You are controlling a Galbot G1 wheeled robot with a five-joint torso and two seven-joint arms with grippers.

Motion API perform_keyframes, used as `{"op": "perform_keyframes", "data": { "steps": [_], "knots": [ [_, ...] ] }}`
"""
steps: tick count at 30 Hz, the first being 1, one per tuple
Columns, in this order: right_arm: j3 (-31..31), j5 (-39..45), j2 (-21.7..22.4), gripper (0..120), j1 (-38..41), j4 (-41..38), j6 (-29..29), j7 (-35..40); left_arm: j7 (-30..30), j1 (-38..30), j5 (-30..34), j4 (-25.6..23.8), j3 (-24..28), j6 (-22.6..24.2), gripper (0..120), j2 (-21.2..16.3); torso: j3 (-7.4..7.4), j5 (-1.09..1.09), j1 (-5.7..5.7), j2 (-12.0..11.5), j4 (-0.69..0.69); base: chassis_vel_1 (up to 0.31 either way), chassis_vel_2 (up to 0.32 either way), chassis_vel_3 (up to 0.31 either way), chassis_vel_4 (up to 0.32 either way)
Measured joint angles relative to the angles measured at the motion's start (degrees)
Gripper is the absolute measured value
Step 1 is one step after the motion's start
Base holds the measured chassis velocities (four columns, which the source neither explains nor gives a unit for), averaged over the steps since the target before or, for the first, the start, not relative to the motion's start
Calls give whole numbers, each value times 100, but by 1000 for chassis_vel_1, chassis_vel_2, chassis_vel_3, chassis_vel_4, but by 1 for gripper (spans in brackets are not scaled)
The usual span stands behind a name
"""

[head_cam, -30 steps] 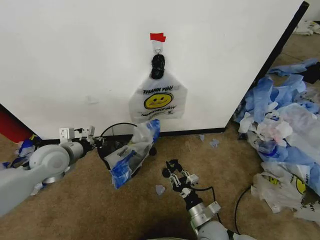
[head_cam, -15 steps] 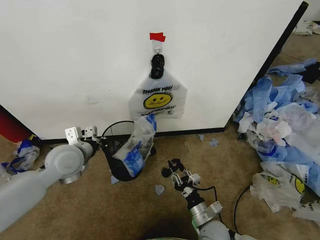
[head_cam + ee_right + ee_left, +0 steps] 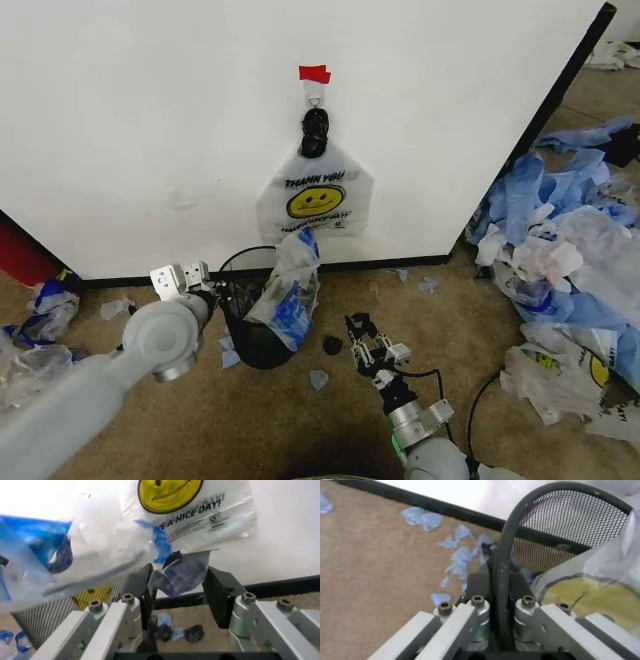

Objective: Pick up the garbage bag from the wall and place it over the trash bin.

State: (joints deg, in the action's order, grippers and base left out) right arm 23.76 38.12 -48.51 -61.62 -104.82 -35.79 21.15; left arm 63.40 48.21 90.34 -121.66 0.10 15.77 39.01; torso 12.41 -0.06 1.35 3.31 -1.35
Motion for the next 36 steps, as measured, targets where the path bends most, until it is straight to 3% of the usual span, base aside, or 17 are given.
{"op": "perform_keyframes", "data": {
  "steps": [9,23,36],
  "knots": [
    [7,-11,9,34,-6,-14,0,23,146,579,-334,-347,-376,-146,1,150,0,0,0,0,0,0,0,0,0],
    [-8,-32,92,34,25,-23,12,61,191,1000,-726,-398,-403,-228,1,589,0,0,0,0,0,0,0,0,0],
    [-78,-30,207,34,-6,-5,3,52,-728,1331,-1827,187,-172,-399,1,904,0,1,0,0,1,0,0,0,0]
  ]
}}
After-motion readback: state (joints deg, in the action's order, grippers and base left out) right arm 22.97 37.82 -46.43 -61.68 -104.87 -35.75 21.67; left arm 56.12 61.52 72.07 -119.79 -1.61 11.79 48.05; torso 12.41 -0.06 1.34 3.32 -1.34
